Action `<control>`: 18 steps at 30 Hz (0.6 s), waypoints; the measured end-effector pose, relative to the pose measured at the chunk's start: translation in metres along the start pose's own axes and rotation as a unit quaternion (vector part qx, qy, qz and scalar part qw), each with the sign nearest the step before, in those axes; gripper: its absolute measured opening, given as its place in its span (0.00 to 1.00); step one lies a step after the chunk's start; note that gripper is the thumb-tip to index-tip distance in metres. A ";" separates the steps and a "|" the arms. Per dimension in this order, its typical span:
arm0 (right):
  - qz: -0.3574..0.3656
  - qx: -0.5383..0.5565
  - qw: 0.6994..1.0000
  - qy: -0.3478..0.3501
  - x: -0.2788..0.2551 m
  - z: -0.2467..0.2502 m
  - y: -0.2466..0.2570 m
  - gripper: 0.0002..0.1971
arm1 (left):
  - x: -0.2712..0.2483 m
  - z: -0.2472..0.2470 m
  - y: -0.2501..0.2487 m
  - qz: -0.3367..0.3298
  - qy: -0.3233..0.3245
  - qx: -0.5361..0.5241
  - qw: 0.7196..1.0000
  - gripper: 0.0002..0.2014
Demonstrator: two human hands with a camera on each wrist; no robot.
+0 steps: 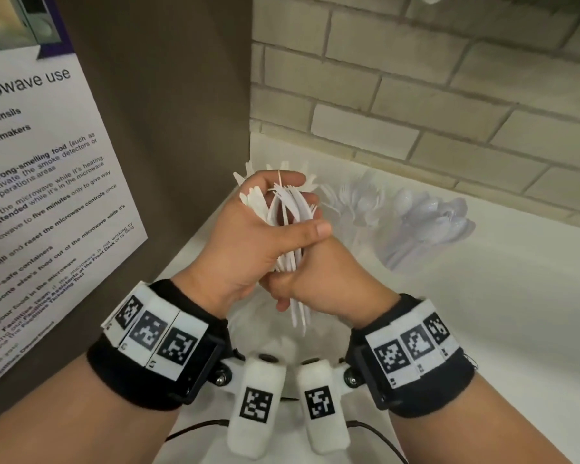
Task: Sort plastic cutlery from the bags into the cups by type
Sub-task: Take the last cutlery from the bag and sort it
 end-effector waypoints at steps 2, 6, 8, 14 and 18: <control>-0.010 0.020 1.000 0.004 -0.002 -0.002 -0.001 0.27 | -0.003 -0.001 -0.001 0.001 -0.006 -0.005 1.000 0.25; -0.046 0.066 0.997 0.011 -0.006 -0.002 -0.006 0.18 | -0.004 0.001 -0.005 -0.002 -0.020 -0.045 0.999 0.18; -0.061 0.105 0.992 0.028 -0.010 -0.003 -0.010 0.17 | -0.004 0.003 -0.008 -0.005 -0.021 -0.075 0.997 0.16; -0.087 0.121 0.989 0.018 -0.017 -0.008 -0.014 0.06 | -0.005 0.001 -0.004 -0.014 -0.044 -0.105 0.993 0.19; -0.090 0.131 0.986 -0.052 -0.014 -0.001 -0.012 0.12 | -0.004 0.005 0.007 0.044 0.028 -0.050 0.997 0.38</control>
Point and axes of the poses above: each hand's wrist, its own x-axis towards the middle knuckle, its own z-axis out of the back of the hand, y = z × x, the point moved 4 cm from there along x, towards the middle knuckle, and after that the axes turned 8 degrees about z, right-handed, at the moved point
